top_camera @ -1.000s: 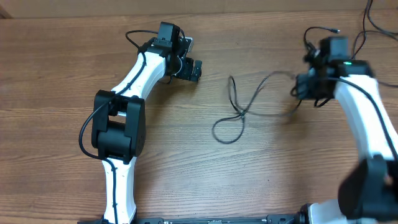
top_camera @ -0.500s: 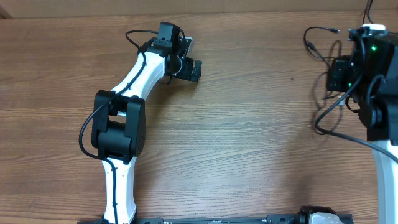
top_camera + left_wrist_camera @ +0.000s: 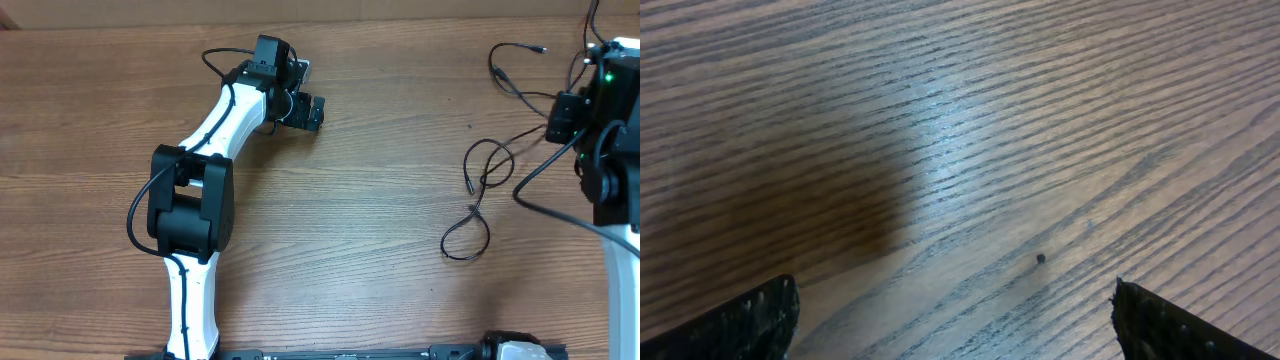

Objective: Untangle cables

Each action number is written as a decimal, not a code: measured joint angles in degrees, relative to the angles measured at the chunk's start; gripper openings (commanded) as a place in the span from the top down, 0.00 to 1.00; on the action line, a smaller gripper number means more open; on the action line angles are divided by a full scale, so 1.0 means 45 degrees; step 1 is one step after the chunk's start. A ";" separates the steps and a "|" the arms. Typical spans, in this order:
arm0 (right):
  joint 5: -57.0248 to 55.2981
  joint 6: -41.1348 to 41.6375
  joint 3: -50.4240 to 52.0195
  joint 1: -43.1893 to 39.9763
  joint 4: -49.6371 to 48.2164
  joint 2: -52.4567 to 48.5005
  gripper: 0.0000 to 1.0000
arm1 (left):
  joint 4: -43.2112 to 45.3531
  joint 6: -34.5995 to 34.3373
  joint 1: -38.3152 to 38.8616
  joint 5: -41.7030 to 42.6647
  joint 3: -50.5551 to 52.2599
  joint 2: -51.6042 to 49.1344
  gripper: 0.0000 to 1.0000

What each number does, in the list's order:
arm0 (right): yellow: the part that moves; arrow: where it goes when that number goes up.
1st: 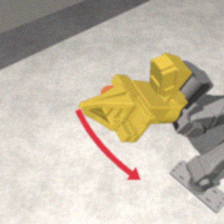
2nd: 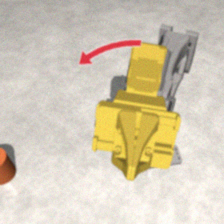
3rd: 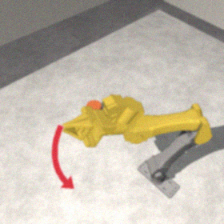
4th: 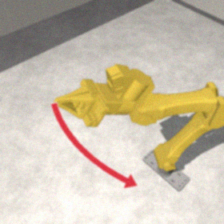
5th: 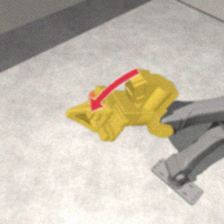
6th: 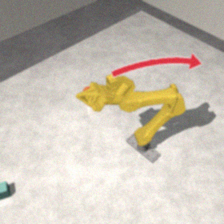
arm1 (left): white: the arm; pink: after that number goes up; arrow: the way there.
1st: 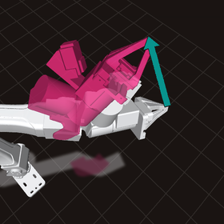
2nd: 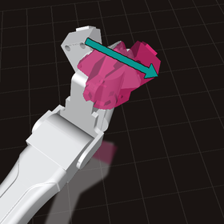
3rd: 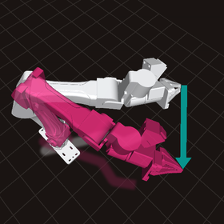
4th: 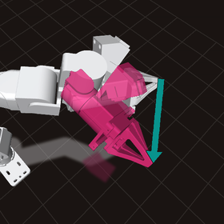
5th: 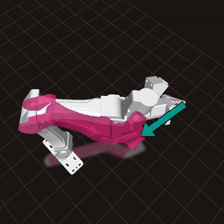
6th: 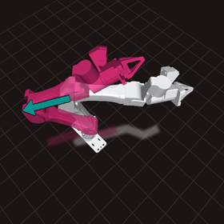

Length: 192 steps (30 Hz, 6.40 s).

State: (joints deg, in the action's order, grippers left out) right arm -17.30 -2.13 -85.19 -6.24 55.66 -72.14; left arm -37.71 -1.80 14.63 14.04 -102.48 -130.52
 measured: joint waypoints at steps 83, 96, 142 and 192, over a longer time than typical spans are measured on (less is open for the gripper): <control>0.3317 0.2268 0.3871 -0.3487 -0.0510 -0.7538 0.96 | 0.0000 0.0000 0.0000 -0.0044 0.0000 0.0000 0.00; 0.2278 0.2482 0.3876 -0.4609 -0.2419 -0.7543 0.96 | 0.0005 -0.0005 0.0000 -0.0044 0.0000 0.0000 0.00; 0.5746 -0.0398 0.1923 -0.0845 0.2103 -0.7723 0.96 | 0.0675 -0.0005 0.0000 -0.0044 0.0000 0.0000 0.00; 0.2506 0.3235 0.4483 -0.7033 -0.3181 -0.7626 0.96 | 0.0675 0.0000 0.0000 -0.0044 0.0000 0.0000 0.00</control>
State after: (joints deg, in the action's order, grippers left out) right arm -6.02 12.43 -65.01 -37.89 41.34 -106.45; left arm -34.68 -1.80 14.63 13.85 -102.48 -130.52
